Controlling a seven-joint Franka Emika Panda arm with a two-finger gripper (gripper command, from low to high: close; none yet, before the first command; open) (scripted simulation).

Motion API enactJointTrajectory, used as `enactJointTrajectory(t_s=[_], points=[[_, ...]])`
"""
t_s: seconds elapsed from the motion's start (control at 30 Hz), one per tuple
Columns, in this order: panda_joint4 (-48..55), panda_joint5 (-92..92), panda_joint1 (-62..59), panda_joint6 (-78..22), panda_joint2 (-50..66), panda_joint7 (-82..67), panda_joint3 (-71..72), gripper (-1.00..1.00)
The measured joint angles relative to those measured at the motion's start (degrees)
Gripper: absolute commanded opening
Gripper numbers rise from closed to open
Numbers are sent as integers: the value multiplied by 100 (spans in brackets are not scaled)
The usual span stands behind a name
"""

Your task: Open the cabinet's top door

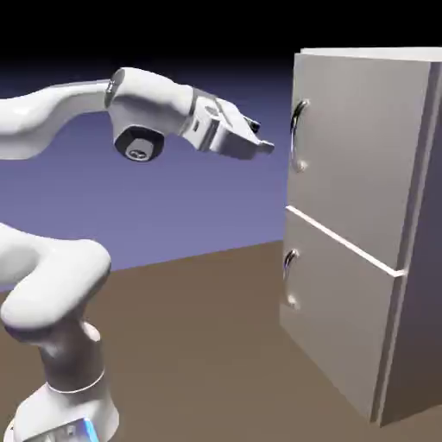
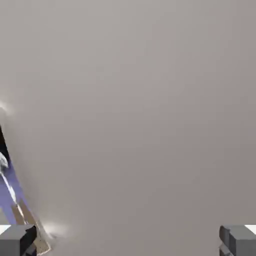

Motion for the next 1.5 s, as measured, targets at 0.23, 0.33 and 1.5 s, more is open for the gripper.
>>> enactJointTrajectory(t_s=[0.23,0.33,1.5], points=[[155,1745,-917,-482,-905,-672,816,0],[222,2492,-1309,-688,-1293,-960,1165,0],[-988,6267,-3184,-4943,-2992,-3724,1413,-100]])
